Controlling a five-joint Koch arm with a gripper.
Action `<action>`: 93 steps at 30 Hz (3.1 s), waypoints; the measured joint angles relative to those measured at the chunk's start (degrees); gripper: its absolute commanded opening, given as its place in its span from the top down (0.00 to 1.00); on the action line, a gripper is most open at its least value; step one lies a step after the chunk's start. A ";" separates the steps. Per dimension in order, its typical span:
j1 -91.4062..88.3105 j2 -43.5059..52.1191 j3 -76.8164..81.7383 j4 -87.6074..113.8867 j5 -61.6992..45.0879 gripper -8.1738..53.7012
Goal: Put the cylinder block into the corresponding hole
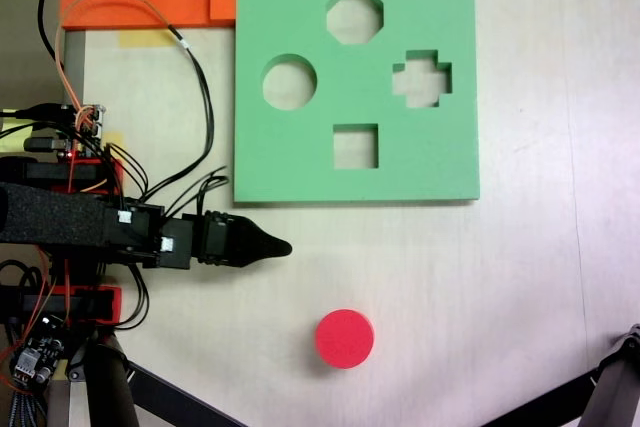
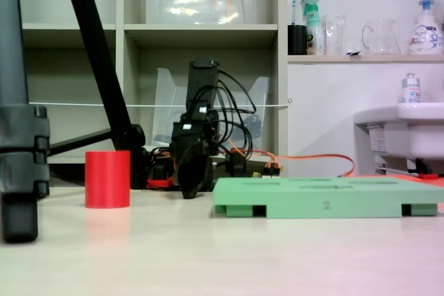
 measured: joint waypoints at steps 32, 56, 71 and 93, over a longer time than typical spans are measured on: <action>6.06 -33.05 -1.49 -58.89 88.86 0.14; 16.70 -72.60 -32.61 -80.16 88.68 0.05; 6.59 -57.66 -29.88 -70.22 88.77 0.56; -49.31 -56.95 -37.27 -57.22 89.03 0.56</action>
